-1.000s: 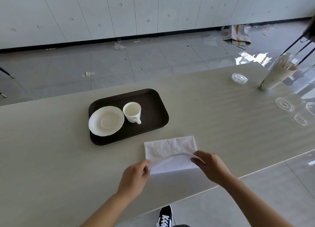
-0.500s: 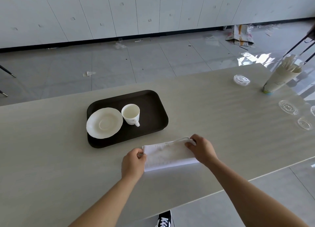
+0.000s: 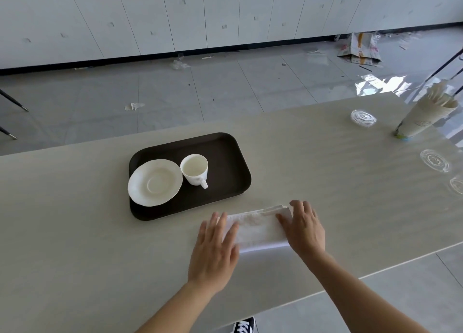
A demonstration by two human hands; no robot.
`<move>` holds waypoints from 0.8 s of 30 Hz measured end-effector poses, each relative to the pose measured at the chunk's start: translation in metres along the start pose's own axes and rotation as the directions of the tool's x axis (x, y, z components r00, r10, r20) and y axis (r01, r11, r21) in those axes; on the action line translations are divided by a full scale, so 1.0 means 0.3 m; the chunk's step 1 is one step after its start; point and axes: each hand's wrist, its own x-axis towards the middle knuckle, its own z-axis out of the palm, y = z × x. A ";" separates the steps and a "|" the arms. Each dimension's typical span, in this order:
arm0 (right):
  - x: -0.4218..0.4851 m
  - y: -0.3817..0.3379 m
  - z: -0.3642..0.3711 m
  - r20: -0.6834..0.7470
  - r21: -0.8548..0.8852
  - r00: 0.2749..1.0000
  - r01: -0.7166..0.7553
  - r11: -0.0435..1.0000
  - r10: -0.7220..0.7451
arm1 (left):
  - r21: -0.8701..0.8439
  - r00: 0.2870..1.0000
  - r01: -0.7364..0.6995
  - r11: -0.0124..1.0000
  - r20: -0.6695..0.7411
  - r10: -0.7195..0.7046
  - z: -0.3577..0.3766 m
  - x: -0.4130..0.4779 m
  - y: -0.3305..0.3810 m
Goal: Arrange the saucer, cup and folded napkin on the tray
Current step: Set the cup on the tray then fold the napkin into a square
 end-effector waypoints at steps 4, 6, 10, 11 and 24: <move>-0.072 -0.016 0.035 -0.153 -0.128 0.875 0.443 0.887 -0.459 | 0.093 0.983 0.045 0.995 0.174 -0.061 0.043 0.008 -0.002; -0.082 -0.057 0.068 -0.014 -0.139 0.850 0.519 0.843 -0.526 | 0.113 0.974 0.057 0.992 0.210 -0.080 0.058 0.003 -0.005; -0.057 -0.058 0.112 0.207 -0.240 0.884 0.461 0.854 -0.419 | 0.138 0.964 0.065 0.988 0.246 -0.097 0.063 0.001 -0.004; -0.052 -0.040 0.122 0.234 -0.254 0.892 0.439 0.862 -0.386 | 0.135 0.964 0.059 0.989 0.252 -0.091 0.061 0.002 -0.004; -0.108 -0.066 0.064 0.015 0.038 0.902 0.432 0.901 -0.433 | -0.412 0.867 0.487 0.770 0.128 -0.481 -0.068 0.007 0.059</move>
